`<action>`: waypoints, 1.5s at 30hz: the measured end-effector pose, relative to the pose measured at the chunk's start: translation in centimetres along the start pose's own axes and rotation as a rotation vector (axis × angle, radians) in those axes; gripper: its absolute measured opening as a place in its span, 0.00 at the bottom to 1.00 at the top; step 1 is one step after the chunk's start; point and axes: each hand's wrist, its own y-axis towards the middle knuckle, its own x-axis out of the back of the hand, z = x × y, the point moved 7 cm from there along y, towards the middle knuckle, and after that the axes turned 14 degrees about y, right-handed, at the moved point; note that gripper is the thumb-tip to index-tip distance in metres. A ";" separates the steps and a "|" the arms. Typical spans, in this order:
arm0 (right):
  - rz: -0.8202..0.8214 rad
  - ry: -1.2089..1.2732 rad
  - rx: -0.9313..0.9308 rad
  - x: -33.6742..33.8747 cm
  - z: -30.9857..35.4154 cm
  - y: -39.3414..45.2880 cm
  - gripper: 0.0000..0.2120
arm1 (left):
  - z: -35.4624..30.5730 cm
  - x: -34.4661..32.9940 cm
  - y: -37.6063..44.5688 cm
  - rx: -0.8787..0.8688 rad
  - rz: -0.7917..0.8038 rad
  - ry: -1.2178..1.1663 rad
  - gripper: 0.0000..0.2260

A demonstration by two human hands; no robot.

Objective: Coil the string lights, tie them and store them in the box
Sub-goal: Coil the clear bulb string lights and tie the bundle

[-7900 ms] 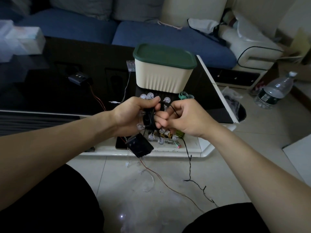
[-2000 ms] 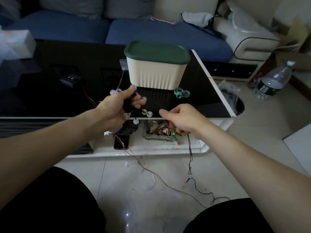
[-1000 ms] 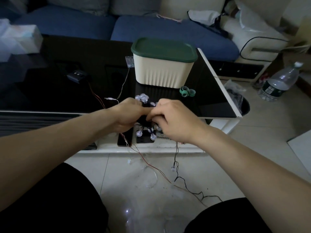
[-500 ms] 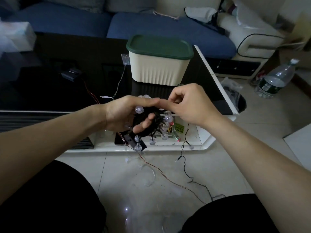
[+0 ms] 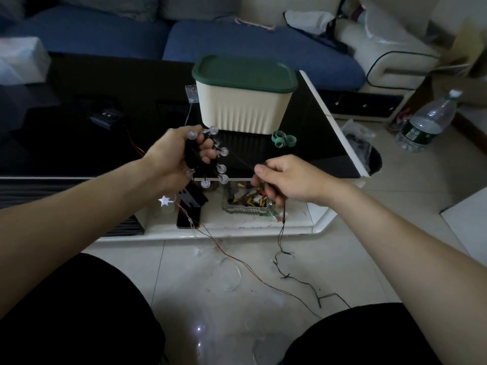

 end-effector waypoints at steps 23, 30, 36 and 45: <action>0.035 -0.063 0.204 -2.9 5.2 -1.9 0.11 | 3.1 -5.3 -3.8 0.049 0.674 0.618 0.21; -0.205 -0.099 0.219 0.4 3.5 -0.8 0.27 | 2.6 -5.5 -4.6 -0.086 0.741 0.800 0.27; -0.103 0.008 0.242 -0.3 3.2 -0.8 0.14 | 2.6 -5.7 -5.1 -0.189 0.675 0.986 0.11; -0.072 0.253 0.132 1.5 2.0 -0.5 0.02 | -0.4 -2.8 -2.4 -0.205 0.211 0.543 0.10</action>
